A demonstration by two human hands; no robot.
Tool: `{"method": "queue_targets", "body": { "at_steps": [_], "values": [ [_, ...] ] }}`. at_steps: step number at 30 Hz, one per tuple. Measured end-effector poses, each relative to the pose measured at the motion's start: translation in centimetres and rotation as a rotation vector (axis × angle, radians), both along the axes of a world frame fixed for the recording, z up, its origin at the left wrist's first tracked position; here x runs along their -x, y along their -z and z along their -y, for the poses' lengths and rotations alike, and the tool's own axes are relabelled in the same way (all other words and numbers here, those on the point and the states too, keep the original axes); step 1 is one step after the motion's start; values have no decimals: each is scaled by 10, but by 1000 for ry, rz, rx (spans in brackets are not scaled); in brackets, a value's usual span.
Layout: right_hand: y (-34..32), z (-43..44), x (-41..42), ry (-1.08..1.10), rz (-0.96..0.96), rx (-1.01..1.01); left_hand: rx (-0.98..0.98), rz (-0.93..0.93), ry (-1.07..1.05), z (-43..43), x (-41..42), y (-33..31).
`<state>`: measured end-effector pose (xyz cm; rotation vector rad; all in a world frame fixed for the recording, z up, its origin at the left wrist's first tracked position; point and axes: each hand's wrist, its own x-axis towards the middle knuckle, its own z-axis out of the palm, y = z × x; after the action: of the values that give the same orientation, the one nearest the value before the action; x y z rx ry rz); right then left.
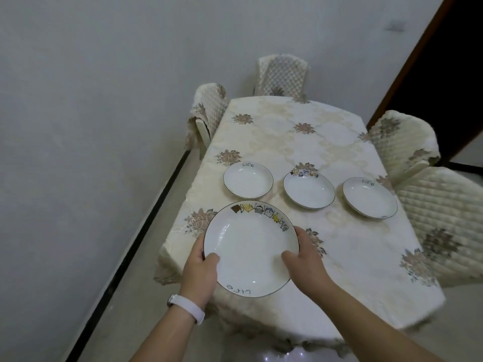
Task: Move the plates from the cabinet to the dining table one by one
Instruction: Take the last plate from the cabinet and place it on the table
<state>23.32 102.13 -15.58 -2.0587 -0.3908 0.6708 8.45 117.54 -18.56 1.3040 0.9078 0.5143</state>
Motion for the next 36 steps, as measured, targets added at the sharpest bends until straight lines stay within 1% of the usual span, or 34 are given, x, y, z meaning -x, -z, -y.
{"method": "queue_targets", "body": {
  "at_steps": [4, 10, 17, 25, 29, 36],
  "values": [
    [13, -5, -14, 53, 2, 21, -11, -40, 96, -19, -23, 14],
    [46, -7, -42, 95, -49, 50, -4, -85, 157, -29, -58, 39],
    [84, -17, -83, 50, -93, 88, -5, -190, 212, -39, -94, 66],
    [128, -27, -129, 65, -163, 128, 18, -303, 321, -59, -143, 105],
    [145, -31, -143, 55, -160, 154, 19, -373, 325, -62, -157, 122],
    [156, -30, -153, 28, -182, 173, -44, -484, 321, -65, -167, 133]
  ]
}}
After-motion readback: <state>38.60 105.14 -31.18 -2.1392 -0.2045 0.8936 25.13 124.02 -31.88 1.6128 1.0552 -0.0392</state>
